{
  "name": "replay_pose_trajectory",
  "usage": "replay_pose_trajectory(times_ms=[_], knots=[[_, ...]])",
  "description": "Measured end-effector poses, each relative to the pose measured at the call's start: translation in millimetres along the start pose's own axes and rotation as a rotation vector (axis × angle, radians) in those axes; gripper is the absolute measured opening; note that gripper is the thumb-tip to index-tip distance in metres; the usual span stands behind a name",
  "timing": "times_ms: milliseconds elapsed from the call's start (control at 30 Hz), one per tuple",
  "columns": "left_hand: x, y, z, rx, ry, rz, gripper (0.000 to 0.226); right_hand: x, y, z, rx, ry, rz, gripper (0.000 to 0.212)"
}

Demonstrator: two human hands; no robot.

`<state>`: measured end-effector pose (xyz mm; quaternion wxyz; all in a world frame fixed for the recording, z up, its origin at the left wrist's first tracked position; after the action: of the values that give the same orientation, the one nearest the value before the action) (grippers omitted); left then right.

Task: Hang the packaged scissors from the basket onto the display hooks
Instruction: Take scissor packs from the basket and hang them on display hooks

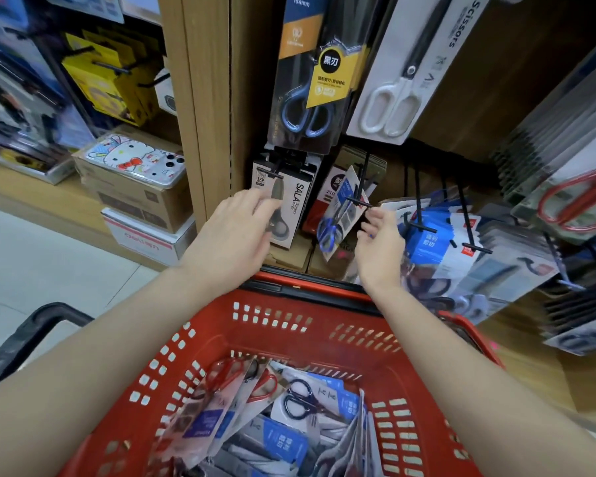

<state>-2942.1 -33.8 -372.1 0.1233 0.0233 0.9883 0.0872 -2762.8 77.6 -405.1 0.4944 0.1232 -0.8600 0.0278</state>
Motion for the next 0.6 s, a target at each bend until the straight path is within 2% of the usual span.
replay_pose_trajectory(times_ms=[100,200,267,400,433,500,600], knots=[[-17,-25,-1,-0.025,0.039,0.011,0.033,0,-30,-8,0.038,-0.135,-0.102,0.03],[-38,-54,9,-0.018,0.058,0.025,0.024,-8,-66,-14,0.099,-0.369,-0.263,0.017],[-48,-73,27,0.028,0.044,0.032,0.022,-18,-92,-17,0.152,-0.505,-0.364,0.013],[-59,-109,74,0.187,0.002,0.022,0.02,-46,-139,-15,0.283,-0.695,-0.562,0.017],[-60,-118,86,0.235,-0.016,0.019,0.019,-56,-147,-11,0.338,-0.725,-0.569,0.021],[-55,-134,111,0.359,-0.056,-0.04,0.016,-79,-161,4,0.507,-0.742,-0.462,0.027],[-34,-156,151,0.575,-0.089,-0.249,0.041,-122,-177,26,0.76,-0.657,-0.185,0.038]])
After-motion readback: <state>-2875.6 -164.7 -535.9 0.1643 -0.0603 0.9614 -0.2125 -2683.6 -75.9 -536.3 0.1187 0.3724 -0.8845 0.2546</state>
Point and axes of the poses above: each hand's wrist, its own y-axis towards the middle knuckle, its own z-axis out of the palm, x = y × z, the point moved 6 cm from there along y, towards the middle knuckle, and after that the axes turned 11 degrees about x, right-handed, at the moved point
